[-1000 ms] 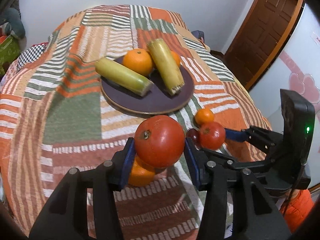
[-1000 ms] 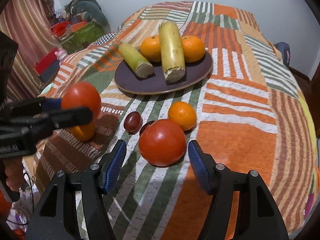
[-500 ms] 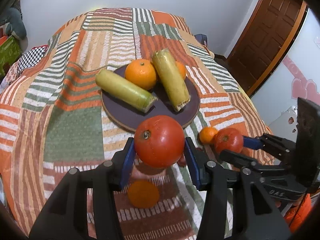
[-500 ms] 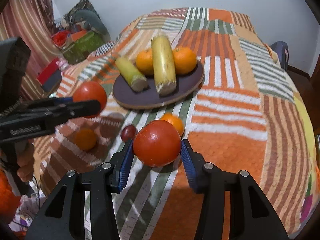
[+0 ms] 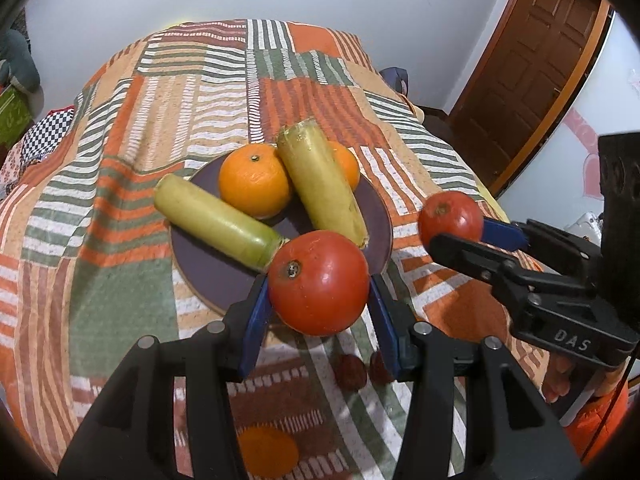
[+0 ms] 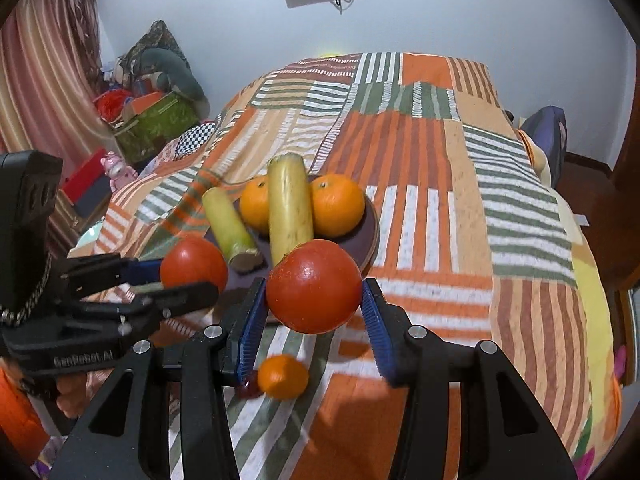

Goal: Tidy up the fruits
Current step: 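Carry both tomatoes to the plate and set them beside the corn, then open both grippers and withdraw them from the plate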

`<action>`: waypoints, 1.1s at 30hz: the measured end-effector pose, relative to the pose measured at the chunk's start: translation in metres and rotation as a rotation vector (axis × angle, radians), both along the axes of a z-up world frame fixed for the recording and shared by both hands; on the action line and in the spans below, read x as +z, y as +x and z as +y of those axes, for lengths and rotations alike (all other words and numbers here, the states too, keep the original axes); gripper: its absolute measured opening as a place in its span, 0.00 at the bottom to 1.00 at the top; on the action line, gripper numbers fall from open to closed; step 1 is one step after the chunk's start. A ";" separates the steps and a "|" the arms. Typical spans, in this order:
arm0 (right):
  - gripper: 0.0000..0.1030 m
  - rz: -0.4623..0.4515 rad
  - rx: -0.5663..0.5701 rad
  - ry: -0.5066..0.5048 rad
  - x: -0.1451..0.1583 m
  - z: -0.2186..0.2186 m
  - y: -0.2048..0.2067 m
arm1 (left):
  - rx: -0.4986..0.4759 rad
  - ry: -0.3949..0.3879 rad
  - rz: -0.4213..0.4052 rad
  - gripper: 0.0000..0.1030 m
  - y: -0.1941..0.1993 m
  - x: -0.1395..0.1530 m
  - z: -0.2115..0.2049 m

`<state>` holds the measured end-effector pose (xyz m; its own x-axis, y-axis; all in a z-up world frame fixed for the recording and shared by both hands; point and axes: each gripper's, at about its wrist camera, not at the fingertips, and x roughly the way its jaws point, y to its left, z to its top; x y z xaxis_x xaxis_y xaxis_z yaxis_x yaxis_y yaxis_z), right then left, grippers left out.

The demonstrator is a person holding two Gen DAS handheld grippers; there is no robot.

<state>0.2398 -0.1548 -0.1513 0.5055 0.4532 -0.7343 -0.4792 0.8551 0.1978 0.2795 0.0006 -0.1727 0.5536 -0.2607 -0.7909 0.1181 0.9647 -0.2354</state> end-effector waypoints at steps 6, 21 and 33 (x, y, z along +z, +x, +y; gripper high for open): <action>0.43 0.033 -0.015 0.016 -0.015 0.005 0.023 | -0.005 0.011 0.017 0.47 0.017 -0.013 -0.006; 0.43 0.046 -0.021 -0.020 -0.034 0.009 0.046 | -0.020 0.012 0.045 0.47 0.028 -0.026 -0.008; 0.45 0.052 -0.009 -0.062 -0.032 0.013 0.049 | 0.003 -0.002 0.052 0.52 0.024 -0.024 -0.002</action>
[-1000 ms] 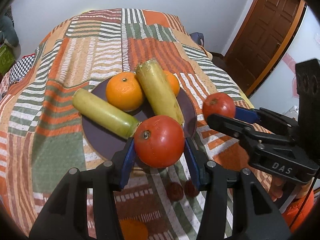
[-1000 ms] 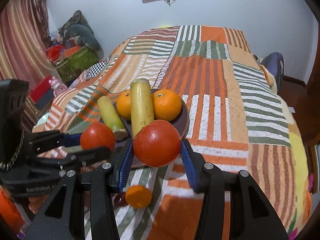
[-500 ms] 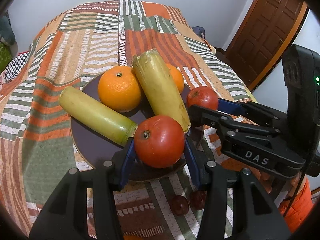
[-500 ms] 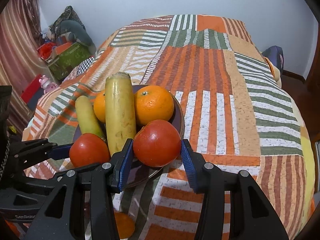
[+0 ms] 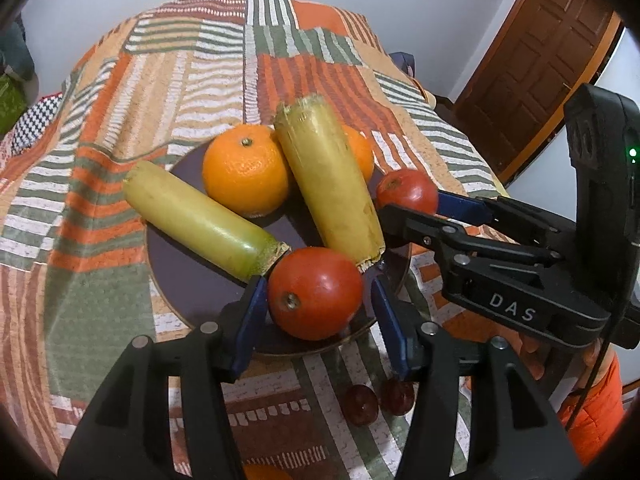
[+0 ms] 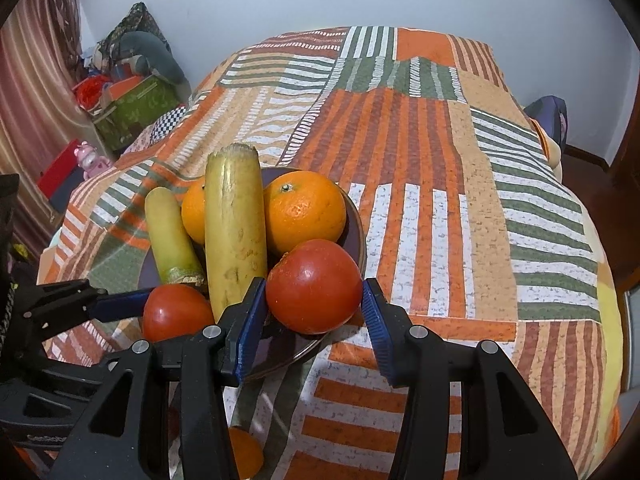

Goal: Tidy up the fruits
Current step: 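Open both grippers and withdraw them from the plate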

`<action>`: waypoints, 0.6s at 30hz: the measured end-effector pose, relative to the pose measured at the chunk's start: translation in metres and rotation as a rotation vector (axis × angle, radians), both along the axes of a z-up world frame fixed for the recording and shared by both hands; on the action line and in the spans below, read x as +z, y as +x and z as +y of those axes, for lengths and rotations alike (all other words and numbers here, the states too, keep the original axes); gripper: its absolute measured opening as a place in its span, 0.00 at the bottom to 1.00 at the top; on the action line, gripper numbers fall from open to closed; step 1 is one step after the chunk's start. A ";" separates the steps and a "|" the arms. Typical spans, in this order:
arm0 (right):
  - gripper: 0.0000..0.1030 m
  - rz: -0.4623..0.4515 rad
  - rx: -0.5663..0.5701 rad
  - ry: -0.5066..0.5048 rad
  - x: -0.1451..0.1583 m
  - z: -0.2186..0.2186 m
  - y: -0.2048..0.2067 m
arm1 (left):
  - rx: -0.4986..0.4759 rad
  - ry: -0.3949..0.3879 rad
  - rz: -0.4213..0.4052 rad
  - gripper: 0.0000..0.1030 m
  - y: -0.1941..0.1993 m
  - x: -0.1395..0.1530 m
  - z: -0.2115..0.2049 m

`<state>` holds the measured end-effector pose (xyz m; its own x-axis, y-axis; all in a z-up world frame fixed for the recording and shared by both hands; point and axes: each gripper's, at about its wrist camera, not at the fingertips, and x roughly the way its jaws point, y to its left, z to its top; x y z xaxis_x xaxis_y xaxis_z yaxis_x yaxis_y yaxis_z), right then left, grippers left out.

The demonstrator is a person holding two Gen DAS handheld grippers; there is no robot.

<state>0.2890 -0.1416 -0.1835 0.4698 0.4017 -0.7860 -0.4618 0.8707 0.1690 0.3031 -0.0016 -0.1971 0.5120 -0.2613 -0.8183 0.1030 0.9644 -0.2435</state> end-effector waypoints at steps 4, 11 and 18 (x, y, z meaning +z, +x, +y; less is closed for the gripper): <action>0.64 -0.043 -0.006 0.007 0.011 -0.001 -0.008 | 0.006 0.010 -0.039 0.53 -0.009 0.012 0.002; 0.64 -0.104 -0.004 0.015 0.037 -0.005 -0.027 | 0.027 0.055 -0.126 0.53 -0.034 0.044 0.007; 0.65 -0.150 0.001 0.022 0.061 -0.010 -0.056 | 0.052 0.070 -0.175 0.56 -0.064 0.069 0.017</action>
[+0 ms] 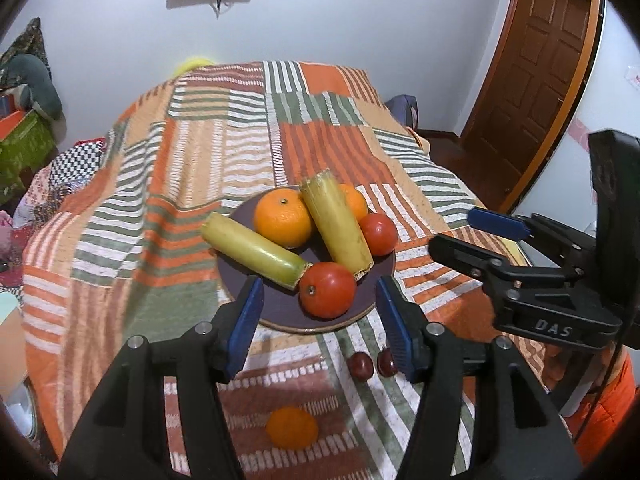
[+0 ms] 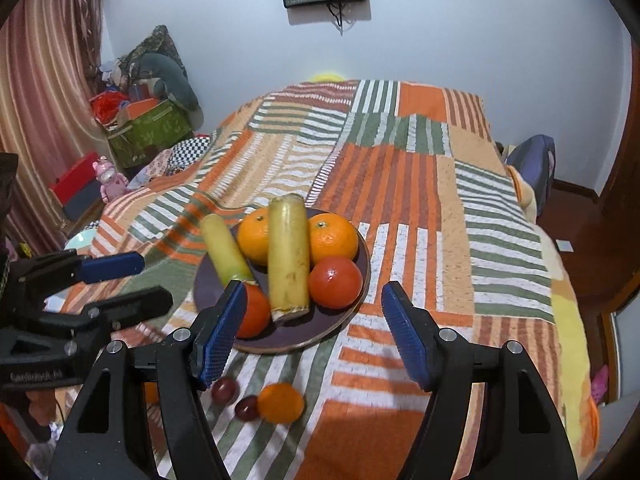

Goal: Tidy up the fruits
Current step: 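Open both grippers and withdraw them from the plate, then grasp a small tangerine with the left gripper while the right gripper grasps another tangerine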

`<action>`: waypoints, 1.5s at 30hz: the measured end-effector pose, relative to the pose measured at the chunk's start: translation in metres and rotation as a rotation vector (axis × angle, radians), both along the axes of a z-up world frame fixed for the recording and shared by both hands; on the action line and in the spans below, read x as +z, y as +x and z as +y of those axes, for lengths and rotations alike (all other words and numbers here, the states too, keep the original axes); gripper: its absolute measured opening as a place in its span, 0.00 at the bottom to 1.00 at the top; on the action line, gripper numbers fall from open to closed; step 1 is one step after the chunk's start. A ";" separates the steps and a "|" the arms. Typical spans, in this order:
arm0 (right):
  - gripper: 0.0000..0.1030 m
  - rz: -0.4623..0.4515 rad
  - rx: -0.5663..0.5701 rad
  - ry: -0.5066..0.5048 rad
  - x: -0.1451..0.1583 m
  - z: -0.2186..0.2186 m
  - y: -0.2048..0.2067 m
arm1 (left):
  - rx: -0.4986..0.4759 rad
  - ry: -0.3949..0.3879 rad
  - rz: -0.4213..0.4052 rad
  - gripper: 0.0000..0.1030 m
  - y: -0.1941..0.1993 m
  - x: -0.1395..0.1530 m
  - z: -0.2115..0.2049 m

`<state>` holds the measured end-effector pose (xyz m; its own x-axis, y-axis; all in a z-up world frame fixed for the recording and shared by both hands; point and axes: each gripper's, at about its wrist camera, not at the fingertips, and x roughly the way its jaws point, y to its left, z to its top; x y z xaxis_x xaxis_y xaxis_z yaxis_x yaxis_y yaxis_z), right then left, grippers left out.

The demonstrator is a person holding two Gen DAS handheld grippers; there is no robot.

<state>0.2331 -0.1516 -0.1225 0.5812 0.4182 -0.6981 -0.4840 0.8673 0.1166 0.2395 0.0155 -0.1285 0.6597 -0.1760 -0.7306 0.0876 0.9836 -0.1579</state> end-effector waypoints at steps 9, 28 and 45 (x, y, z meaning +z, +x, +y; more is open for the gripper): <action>0.67 -0.021 -0.002 -0.013 0.007 -0.005 -0.032 | 0.028 0.020 0.017 0.58 -0.034 -0.003 0.015; 0.54 0.135 0.012 -0.042 -0.056 0.004 -0.047 | -0.006 0.000 0.180 0.48 -0.053 -0.080 0.005; 0.31 0.202 0.018 -0.007 -0.076 0.013 -0.032 | 0.019 0.029 0.182 0.36 -0.045 -0.095 0.012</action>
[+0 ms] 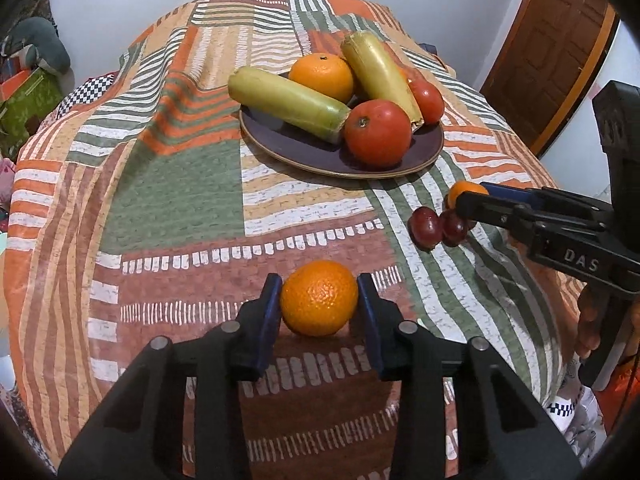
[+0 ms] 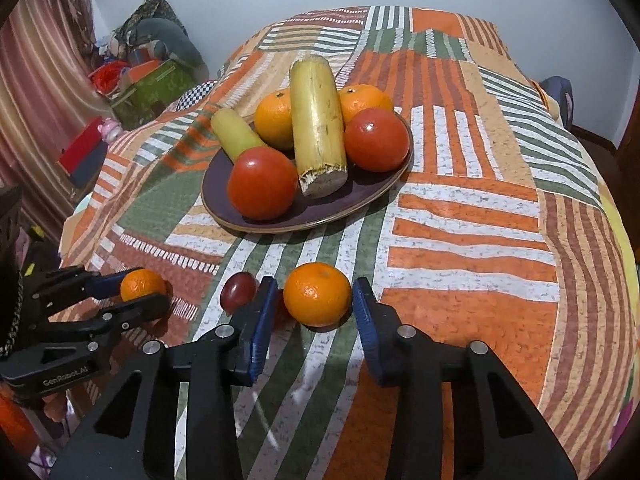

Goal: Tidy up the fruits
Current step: 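Grasp a small tangerine with the left gripper while the right gripper grasps another tangerine, then lower both tangerines onto the plate rim and open both grippers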

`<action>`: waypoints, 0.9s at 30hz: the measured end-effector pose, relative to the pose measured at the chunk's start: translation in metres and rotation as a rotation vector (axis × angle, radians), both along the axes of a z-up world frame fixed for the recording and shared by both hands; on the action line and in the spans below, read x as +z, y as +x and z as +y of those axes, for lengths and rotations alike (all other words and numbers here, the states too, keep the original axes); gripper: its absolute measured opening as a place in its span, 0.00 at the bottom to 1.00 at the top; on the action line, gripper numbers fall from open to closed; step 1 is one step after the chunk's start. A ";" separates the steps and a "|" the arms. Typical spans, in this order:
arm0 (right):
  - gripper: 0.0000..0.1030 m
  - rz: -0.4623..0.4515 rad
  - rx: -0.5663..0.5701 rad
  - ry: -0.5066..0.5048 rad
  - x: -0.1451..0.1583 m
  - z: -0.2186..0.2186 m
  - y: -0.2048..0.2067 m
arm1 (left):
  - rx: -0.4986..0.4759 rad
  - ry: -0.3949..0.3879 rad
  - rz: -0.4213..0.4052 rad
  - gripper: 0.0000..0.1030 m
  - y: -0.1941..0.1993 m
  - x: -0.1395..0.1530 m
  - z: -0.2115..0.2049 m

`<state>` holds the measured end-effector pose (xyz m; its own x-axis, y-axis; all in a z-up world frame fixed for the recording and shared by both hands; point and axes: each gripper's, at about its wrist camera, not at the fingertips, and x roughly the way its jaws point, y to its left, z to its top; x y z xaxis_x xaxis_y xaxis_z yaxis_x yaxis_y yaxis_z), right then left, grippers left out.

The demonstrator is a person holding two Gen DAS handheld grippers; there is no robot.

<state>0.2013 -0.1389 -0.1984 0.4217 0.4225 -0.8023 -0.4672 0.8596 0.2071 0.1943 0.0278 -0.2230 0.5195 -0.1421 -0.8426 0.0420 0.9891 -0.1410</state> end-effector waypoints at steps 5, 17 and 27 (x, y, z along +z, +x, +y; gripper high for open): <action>0.31 -0.003 -0.003 0.003 0.003 -0.002 0.000 | -0.012 -0.006 -0.017 0.36 -0.002 0.008 -0.001; 0.31 -0.080 -0.009 0.041 0.031 -0.001 0.010 | -0.011 -0.014 -0.124 0.36 0.028 0.050 0.002; 0.31 -0.110 -0.025 0.022 0.028 0.005 0.039 | 0.013 -0.028 -0.119 0.36 0.072 0.044 0.014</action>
<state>0.2406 -0.1337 -0.1704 0.5173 0.4273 -0.7415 -0.4664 0.8672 0.1744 0.2661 0.0418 -0.1793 0.6177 -0.1575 -0.7705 0.0473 0.9854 -0.1635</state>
